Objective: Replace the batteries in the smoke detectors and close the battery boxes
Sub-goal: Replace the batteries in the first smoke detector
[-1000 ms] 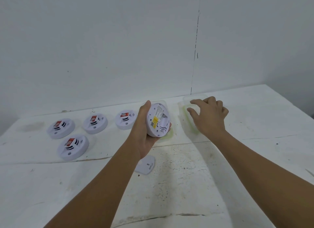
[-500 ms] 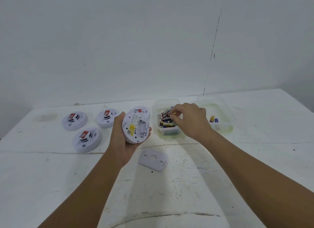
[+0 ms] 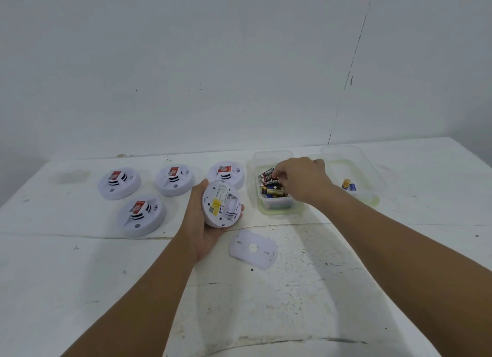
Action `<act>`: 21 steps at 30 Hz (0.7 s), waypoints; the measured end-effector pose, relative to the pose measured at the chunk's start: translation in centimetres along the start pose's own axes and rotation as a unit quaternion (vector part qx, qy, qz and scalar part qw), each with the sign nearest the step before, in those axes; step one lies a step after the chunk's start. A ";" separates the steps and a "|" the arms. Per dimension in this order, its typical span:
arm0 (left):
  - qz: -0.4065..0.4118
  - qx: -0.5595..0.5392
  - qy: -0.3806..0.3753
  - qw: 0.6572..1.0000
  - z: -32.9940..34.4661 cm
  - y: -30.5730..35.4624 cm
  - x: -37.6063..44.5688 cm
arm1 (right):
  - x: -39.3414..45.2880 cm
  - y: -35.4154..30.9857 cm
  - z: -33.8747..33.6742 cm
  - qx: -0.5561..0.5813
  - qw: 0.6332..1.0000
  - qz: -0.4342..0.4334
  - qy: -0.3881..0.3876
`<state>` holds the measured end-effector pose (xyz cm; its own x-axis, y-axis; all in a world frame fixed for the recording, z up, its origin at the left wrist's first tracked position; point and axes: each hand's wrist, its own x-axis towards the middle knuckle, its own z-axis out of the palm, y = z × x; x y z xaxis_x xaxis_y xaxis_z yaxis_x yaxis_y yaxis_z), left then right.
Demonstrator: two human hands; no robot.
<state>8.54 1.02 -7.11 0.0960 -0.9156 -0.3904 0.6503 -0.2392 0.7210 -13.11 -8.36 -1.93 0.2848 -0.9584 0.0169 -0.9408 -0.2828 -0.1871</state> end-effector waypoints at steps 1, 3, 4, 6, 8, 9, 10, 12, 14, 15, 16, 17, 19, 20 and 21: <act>-0.004 0.002 0.003 1.000 -0.1 0.0 0.2 | 0.3 0.0 0.2 -0.015 1.000 -0.003 -0.006; -0.016 0.000 0.005 1.000 -0.3 0.0 0.7 | 0.9 -0.1 0.7 -0.041 0.999 -0.009 -0.012; -0.020 -0.001 0.004 1.000 -0.4 0.1 0.9 | 1.3 -0.2 0.9 -0.050 0.999 -0.012 -0.012; -0.023 -0.004 0.002 1.000 -0.6 0.0 1.1 | 1.8 -0.6 1.2 -0.071 0.997 -0.016 -0.013; -0.025 -0.004 -0.001 1.000 -0.6 0.0 1.2 | 2.3 -1.0 1.5 -0.101 0.995 -0.019 -0.017; -0.025 -0.002 -0.002 1.000 -0.6 0.0 1.3 | 2.5 -1.3 1.7 -0.117 0.993 -0.020 -0.019; -0.026 -0.001 -0.002 1.000 -0.6 0.1 1.3 | 2.7 -1.5 1.8 -0.129 0.991 -0.020 -0.020; -0.030 -0.002 -0.001 1.000 -0.6 0.1 1.3 | 3.0 -1.7 1.8 -0.129 0.991 -0.017 -0.023; -0.033 -0.005 0.001 0.999 -0.6 0.1 1.3 | 3.3 -1.8 1.9 -0.121 0.992 -0.012 -0.029; -0.035 -0.006 0.001 0.999 -0.6 0.1 1.3 | 3.4 -1.7 2.0 -0.125 0.992 -0.012 -0.032; -0.036 -0.006 0.001 0.999 -0.6 0.1 1.3 | 3.5 -1.8 2.1 -0.130 0.991 -0.013 -0.033; -0.036 -0.007 0.000 0.999 -0.6 0.0 1.3 | 3.6 -1.8 2.2 -0.135 0.990 -0.017 -0.032; -0.034 -0.010 -0.001 0.999 -0.5 0.1 1.3 | 3.6 -1.7 2.4 -0.144 0.989 -0.028 -0.026; -0.031 -0.011 -0.001 0.999 -0.5 0.1 1.3 | 3.6 -1.7 2.5 -0.148 0.988 -0.034 -0.021; -0.029 -0.011 0.000 1.000 -0.5 0.0 1.3 | 3.6 -1.6 2.5 -0.150 0.988 -0.038 -0.016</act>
<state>9.07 -0.02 -7.89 0.0567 -0.9006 -0.4309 0.6717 -0.2849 0.6838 -10.14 -11.24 -4.03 0.3576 -0.9338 -0.0116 -0.9274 -0.3565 0.1133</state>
